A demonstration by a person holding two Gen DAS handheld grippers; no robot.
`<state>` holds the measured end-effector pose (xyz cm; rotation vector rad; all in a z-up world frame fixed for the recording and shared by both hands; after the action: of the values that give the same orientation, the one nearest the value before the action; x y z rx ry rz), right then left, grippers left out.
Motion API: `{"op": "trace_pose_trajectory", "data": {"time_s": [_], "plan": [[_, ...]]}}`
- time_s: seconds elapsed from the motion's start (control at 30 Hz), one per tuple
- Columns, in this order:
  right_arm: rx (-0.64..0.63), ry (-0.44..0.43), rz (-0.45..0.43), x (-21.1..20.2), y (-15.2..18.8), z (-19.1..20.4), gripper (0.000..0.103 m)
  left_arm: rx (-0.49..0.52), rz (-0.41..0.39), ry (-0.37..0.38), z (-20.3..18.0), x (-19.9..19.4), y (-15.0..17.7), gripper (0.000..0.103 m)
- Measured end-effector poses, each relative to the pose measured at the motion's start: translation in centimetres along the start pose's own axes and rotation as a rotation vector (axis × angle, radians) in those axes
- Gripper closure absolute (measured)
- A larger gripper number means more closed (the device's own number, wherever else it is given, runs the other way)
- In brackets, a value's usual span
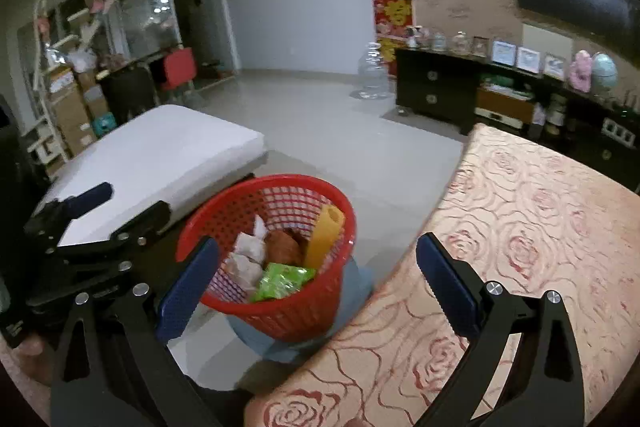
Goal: Collect trash
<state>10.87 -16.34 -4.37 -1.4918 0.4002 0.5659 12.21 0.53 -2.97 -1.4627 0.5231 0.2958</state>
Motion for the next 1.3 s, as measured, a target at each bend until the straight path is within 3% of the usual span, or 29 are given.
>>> {"op": "trace_pose_trajectory", "data": {"time_s": [0.33,0.57,1.3], "plan": [[0.012,-0.027,-0.016,-1.7,1.7,0.3,0.007,-0.012,-0.023,-0.012,0.1,-1.4,1.2,0.008],[0.013,-0.007,-0.034,-2.4,1.8,-0.3,0.007,-0.018,0.002,0.003,-0.4,-1.0,1.5,0.008],[0.010,0.002,-0.009,-1.8,2.7,-0.2,0.007,-0.008,-0.005,-0.006,-0.8,-0.9,1.4,0.008]]}}
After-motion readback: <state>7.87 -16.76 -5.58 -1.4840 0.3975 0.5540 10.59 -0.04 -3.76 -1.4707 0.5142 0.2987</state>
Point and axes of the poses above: each gripper's, at about its wrist camera, not at the fingertips, and x roughly the way its jaws point, z to its left, y to its underside, the point moved 9 cm from there along x, roughly the way its jaws point, and after that the axes turned 4 degrees about y, right-handed, at the moved point
